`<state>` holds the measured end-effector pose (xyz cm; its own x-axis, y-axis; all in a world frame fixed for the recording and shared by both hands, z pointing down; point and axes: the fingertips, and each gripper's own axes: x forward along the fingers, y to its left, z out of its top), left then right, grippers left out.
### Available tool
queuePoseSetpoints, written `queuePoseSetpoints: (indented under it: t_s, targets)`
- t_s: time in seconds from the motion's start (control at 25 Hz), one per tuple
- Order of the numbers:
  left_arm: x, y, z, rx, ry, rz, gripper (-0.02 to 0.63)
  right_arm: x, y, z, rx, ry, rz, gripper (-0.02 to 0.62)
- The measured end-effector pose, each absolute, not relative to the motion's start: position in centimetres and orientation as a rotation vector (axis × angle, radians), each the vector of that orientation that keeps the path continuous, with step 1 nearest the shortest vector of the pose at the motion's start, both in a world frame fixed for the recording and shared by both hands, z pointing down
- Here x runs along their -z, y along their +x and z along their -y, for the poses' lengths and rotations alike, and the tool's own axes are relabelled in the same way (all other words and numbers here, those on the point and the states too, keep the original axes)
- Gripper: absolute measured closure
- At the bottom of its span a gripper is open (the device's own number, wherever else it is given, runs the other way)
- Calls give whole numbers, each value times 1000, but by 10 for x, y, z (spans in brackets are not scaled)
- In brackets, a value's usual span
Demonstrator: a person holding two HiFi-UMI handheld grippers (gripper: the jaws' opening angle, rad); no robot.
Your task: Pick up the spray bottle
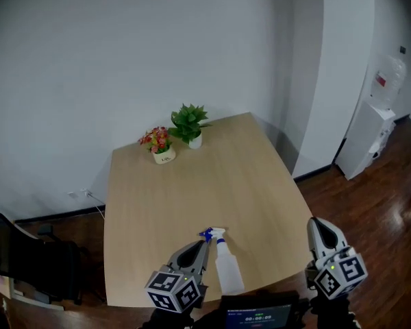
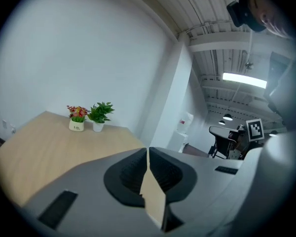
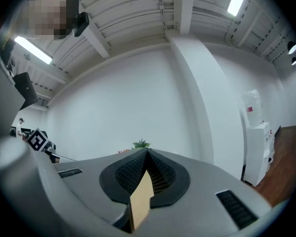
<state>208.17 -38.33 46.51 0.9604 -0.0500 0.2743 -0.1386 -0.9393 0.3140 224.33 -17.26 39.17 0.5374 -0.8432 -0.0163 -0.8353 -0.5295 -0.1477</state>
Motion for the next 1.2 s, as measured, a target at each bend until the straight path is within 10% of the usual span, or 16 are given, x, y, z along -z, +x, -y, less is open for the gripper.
queuePoseSetpoints:
  t_s: [0.32, 0.92, 1.2]
  targets:
    - [-472, 2136, 340, -425, 2697, 459, 581, -409, 2330, 174, 199, -2447, -1765, 581]
    - [-662, 2136, 303, -1086, 2316, 443, 280, -604, 2337, 243, 941, -2393, -1983, 581]
    - [-715, 2148, 317, -1269, 2304, 491, 233, -708, 2311, 261, 1450, -2303, -2079, 420]
